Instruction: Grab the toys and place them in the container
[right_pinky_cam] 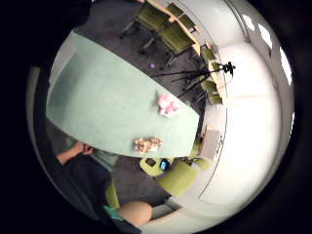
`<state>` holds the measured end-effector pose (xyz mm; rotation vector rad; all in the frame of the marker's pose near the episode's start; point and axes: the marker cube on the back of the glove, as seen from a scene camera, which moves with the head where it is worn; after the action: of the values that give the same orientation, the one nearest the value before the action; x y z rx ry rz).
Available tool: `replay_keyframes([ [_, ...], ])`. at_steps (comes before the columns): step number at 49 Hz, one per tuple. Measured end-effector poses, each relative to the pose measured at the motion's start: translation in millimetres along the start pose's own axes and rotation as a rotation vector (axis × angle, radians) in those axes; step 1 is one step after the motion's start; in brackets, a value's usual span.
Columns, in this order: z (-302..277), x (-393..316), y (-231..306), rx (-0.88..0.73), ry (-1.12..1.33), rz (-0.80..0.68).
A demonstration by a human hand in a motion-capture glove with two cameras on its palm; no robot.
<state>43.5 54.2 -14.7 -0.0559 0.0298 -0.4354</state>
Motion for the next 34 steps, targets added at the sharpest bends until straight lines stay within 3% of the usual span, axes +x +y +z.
replay_keyframes([
  [2,8.1,20.5,9.5,-0.005,0.065,0.130],
  [5,17.3,46.5,27.8,-0.013,0.061,0.186],
  [20,97.5,134.1,130.7,-0.021,0.016,0.341],
  [34,203.7,172.0,174.8,-0.101,-0.056,0.421],
])
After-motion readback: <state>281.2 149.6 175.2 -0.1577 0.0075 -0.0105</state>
